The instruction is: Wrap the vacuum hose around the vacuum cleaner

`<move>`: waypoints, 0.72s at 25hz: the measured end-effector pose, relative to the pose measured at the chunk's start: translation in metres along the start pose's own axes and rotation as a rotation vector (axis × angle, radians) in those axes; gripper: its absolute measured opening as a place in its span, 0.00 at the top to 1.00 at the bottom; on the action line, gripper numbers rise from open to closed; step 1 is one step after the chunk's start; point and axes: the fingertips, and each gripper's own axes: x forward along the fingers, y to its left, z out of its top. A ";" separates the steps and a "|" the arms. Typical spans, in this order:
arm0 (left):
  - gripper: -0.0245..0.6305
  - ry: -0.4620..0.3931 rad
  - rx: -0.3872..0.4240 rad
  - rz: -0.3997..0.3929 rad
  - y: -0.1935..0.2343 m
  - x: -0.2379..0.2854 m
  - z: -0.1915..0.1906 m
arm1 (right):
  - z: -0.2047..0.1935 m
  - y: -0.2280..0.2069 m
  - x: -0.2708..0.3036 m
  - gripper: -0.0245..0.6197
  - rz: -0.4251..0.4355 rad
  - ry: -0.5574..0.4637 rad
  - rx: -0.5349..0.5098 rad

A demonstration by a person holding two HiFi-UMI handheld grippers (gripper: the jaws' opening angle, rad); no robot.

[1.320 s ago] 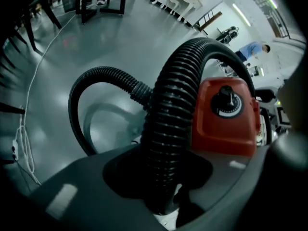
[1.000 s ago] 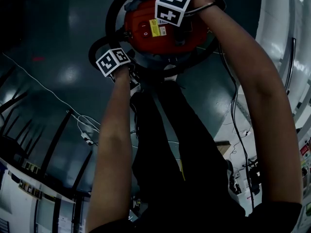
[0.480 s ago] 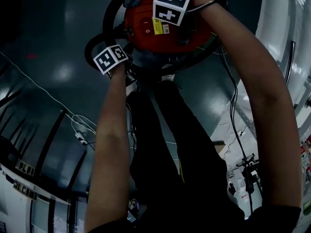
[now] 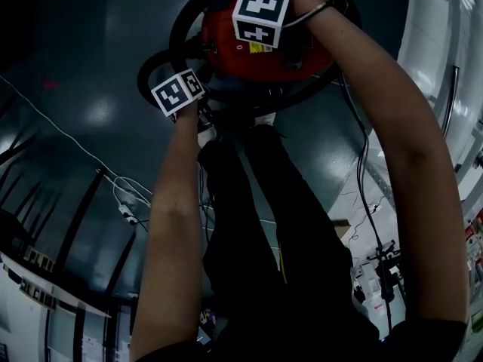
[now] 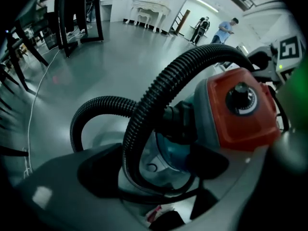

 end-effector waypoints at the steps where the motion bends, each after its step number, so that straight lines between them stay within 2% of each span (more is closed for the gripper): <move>1: 0.28 -0.001 0.003 -0.010 -0.001 -0.002 0.001 | 0.002 0.003 0.000 0.66 0.013 -0.001 0.009; 4: 0.31 0.021 0.028 -0.043 -0.007 -0.006 0.001 | 0.004 0.010 -0.002 0.65 0.041 -0.009 0.030; 7: 0.42 0.052 0.063 -0.074 -0.016 -0.014 0.001 | 0.008 0.010 -0.008 0.65 0.057 -0.028 0.026; 9: 0.51 0.056 0.091 -0.090 -0.024 -0.019 0.002 | 0.010 0.010 -0.012 0.65 0.060 -0.033 -0.010; 13: 0.63 0.068 0.178 -0.121 -0.040 -0.026 -0.001 | 0.012 0.012 -0.018 0.66 0.043 -0.034 -0.111; 16: 0.77 0.068 0.242 -0.152 -0.047 -0.037 -0.001 | 0.014 0.015 -0.024 0.67 0.038 -0.017 -0.153; 18: 0.78 0.082 0.265 -0.194 -0.053 -0.043 -0.003 | 0.021 0.022 -0.027 0.68 0.054 -0.013 -0.163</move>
